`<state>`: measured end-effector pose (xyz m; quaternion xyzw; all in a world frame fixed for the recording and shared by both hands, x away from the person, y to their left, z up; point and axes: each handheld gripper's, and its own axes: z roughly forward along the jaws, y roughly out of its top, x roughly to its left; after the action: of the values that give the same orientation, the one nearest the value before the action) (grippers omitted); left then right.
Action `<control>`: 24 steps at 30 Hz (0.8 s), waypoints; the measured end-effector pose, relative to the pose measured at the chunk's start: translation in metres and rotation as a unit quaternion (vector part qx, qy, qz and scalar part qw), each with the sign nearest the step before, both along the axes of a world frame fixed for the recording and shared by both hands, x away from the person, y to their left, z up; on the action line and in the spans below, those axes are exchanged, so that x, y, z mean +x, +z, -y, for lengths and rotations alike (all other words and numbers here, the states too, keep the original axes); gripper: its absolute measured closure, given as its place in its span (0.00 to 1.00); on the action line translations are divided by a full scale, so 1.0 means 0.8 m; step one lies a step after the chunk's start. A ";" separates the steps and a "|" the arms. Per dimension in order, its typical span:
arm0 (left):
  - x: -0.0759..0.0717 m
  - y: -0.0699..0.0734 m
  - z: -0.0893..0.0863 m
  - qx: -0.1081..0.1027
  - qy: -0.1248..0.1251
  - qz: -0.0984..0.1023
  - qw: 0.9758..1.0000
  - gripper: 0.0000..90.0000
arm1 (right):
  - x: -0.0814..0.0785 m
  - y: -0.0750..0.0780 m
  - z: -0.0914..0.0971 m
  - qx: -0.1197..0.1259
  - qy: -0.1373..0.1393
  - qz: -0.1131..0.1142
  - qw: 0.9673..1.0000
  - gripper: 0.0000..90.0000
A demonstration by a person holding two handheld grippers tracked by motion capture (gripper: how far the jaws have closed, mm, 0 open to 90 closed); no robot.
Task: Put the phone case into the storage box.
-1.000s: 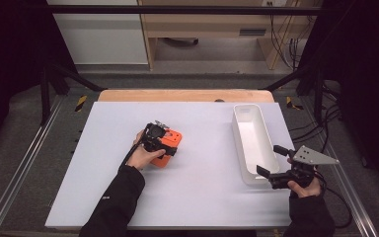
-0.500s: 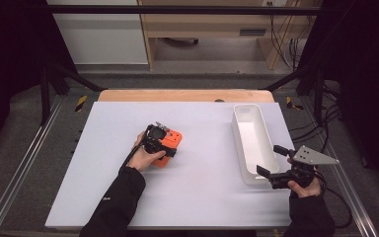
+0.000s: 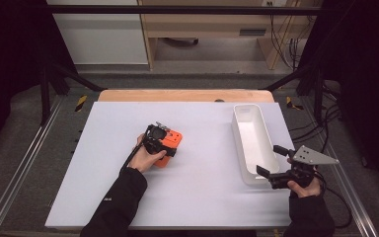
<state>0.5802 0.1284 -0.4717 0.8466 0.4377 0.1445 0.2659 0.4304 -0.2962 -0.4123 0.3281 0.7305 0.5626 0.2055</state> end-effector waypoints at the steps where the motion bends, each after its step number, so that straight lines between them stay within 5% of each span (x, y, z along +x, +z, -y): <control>1: 0.000 0.000 0.000 0.000 0.000 0.000 1.000 0.13 | 0.000 0.000 0.000 0.000 0.000 0.000 1.000 0.00; 15: -0.001 0.008 -0.007 -0.019 -0.005 0.008 1.000 0.14 | 0.000 0.001 0.000 0.001 0.001 0.001 1.000 0.00; 24: -0.012 0.032 -0.010 -0.024 -0.019 0.028 0.999 0.14 | -0.001 0.001 0.000 0.002 0.001 0.000 1.000 0.00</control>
<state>0.5707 0.1360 -0.4464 0.8437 0.4178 0.1524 0.3006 0.4300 -0.2965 -0.4117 0.3273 0.7299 0.5641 0.2047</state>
